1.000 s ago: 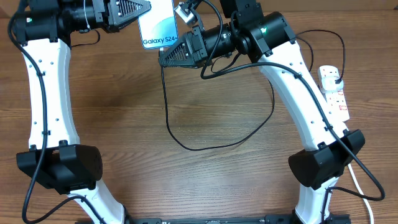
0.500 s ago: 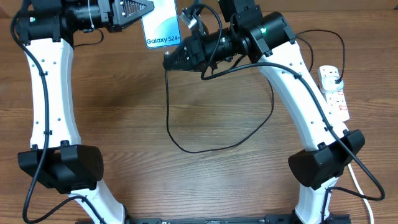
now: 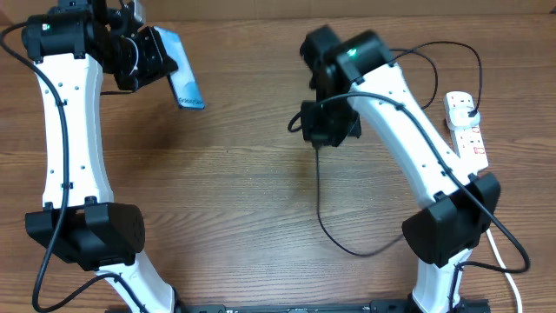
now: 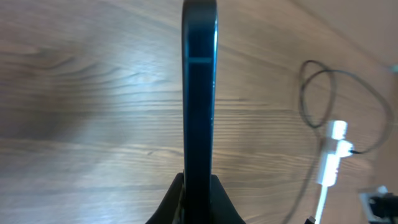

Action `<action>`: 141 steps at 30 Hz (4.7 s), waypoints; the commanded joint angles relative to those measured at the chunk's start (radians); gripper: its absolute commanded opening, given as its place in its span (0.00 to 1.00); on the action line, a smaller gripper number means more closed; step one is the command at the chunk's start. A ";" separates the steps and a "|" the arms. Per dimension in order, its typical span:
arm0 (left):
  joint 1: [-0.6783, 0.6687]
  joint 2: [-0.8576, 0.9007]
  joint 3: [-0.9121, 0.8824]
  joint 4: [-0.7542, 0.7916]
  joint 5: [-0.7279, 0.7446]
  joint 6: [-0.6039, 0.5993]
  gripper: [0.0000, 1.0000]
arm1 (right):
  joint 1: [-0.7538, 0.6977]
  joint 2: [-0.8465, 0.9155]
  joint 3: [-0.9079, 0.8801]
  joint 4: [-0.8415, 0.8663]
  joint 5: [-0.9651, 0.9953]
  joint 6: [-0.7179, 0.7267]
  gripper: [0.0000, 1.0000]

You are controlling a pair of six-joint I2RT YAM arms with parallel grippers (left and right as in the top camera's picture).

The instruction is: Plug charger to phone and switch on socket

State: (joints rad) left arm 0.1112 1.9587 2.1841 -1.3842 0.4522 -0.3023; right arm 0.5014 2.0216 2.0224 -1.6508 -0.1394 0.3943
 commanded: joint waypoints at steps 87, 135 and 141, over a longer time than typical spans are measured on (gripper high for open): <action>-0.087 -0.002 0.016 0.343 0.989 0.199 0.04 | -0.239 -0.198 -0.733 0.880 -1.269 -0.507 0.04; -0.138 -0.002 0.016 0.520 1.085 -0.033 0.04 | -0.099 -0.404 -0.700 1.828 -1.137 0.346 0.04; -0.136 -0.002 0.017 0.522 1.060 -0.055 0.04 | -0.109 -0.404 -0.700 1.852 -1.137 0.346 0.04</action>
State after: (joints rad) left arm -0.0254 1.9602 2.1838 -0.8673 1.5040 -0.3347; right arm 0.3943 1.6352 1.3052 0.1921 -1.2747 0.7395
